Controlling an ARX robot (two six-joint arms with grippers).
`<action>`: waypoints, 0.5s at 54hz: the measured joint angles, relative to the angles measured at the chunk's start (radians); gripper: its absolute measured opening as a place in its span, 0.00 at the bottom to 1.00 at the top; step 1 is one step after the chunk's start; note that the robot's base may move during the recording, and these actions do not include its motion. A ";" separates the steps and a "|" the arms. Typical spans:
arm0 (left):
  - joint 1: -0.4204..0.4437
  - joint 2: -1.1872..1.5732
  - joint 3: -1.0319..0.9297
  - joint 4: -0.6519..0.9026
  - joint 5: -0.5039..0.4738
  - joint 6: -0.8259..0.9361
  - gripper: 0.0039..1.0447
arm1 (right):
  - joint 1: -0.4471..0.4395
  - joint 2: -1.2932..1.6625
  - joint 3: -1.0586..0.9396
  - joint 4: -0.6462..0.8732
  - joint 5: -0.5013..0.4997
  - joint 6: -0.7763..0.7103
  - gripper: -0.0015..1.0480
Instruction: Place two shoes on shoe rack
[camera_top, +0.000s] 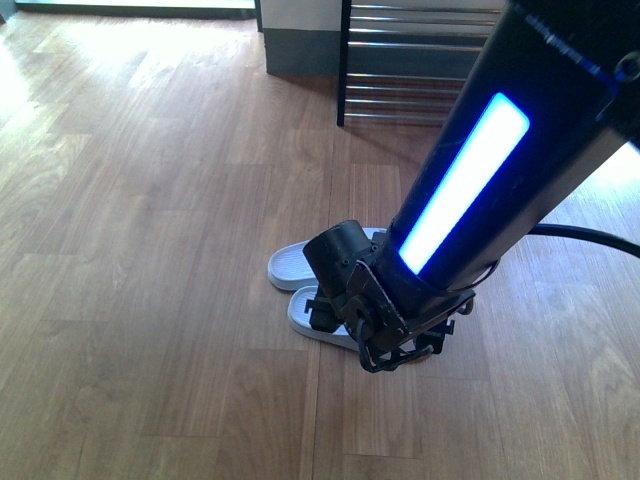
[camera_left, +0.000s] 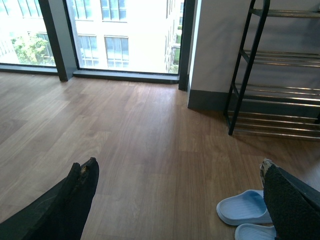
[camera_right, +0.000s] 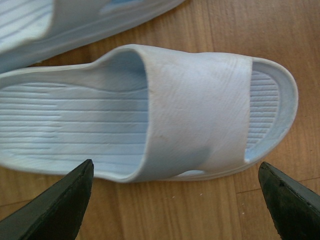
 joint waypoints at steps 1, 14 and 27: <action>0.000 0.000 0.000 0.000 0.000 0.000 0.91 | -0.001 0.012 0.013 -0.008 0.010 -0.001 0.91; 0.000 0.000 0.000 0.000 0.000 0.000 0.91 | -0.036 0.095 0.095 -0.071 0.042 -0.018 0.91; 0.000 0.000 0.000 0.000 0.000 0.000 0.91 | -0.142 0.180 0.208 -0.159 0.023 0.003 0.91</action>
